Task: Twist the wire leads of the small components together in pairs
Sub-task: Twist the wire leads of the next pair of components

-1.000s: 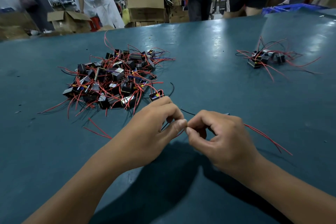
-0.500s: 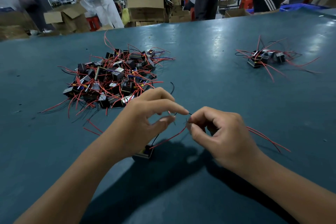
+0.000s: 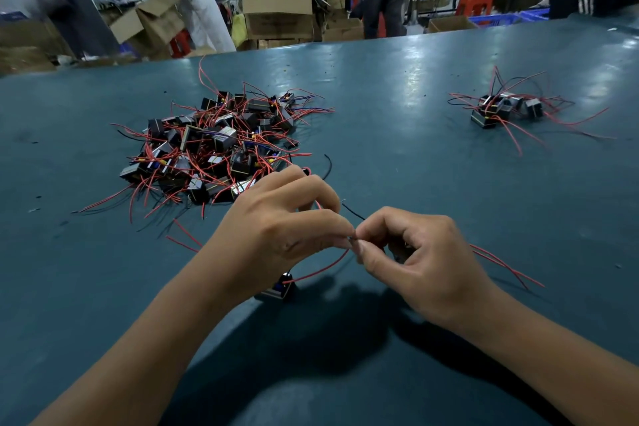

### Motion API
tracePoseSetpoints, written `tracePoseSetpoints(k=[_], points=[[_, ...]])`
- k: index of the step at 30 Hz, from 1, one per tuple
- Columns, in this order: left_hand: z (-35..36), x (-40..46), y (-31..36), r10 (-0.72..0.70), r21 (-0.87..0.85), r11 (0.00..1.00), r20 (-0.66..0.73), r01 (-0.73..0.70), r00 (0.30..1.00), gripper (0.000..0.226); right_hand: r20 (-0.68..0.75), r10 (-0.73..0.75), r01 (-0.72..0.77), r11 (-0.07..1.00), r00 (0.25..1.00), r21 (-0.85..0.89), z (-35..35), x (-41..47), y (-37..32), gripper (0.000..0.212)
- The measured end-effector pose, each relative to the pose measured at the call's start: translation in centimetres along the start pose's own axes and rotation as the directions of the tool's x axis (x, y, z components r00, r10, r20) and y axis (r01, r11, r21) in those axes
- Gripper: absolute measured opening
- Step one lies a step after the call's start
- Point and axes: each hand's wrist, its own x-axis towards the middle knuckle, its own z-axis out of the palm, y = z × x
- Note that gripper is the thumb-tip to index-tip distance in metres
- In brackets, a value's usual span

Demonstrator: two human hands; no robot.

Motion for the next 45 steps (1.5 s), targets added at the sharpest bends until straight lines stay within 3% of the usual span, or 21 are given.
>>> tracePoseSetpoints(k=[8,14,18,21,23,26,31,39,42,45], points=[[0.8,0.1,0.4,-0.056,-0.046,0.997,0.027,0.058,0.998,0.023,-0.015,-0.041,0.040,0.996,0.999,-0.081,0.0,0.0,-0.1,0.011],[1.3,-0.1,1.4,-0.238,-0.114,0.961,0.126,0.252,0.963,0.024,-0.078,-0.043,0.033,0.991,0.996,-0.127,0.1,-0.1,0.0,0.007],[1.9,0.0,2.7,-0.432,-0.245,0.856,0.146,0.456,0.890,0.021,-0.118,-0.032,0.017,0.992,0.993,-0.123,0.2,-0.2,0.1,0.008],[2.5,0.0,3.3,-0.593,-0.348,0.708,0.178,0.614,0.785,0.023,-0.121,-0.013,-0.005,0.990,0.993,-0.144,0.4,-0.3,0.2,0.010],[2.7,0.0,3.4,-0.638,-0.347,0.665,0.196,0.661,0.745,0.026,-0.113,0.001,-0.018,0.989,0.994,-0.149,0.5,-0.3,0.2,0.011],[2.5,0.1,3.4,-0.602,-0.314,0.709,0.196,0.631,0.774,0.023,-0.114,0.001,-0.019,0.988,0.993,-0.155,0.6,-0.3,0.2,0.012],[1.3,-0.3,1.9,-0.469,-0.331,0.758,0.322,0.562,0.822,0.010,-0.146,0.077,-0.092,0.990,0.986,-0.103,0.2,-0.1,0.3,0.016],[1.6,-0.6,0.6,-0.436,-0.263,0.809,0.331,0.526,0.837,0.009,-0.073,0.067,-0.079,0.982,0.995,-0.173,-0.3,0.1,0.6,0.011],[1.0,-0.7,0.0,-0.392,-0.314,0.796,0.384,0.518,0.836,0.011,0.026,0.058,-0.053,0.986,0.998,-0.157,-1.0,0.2,0.6,0.011],[1.0,-0.9,-0.6,-0.487,-0.366,0.749,0.261,0.553,0.833,0.008,0.105,0.007,0.007,0.991,0.994,-0.135,-1.7,0.5,0.3,0.014]])
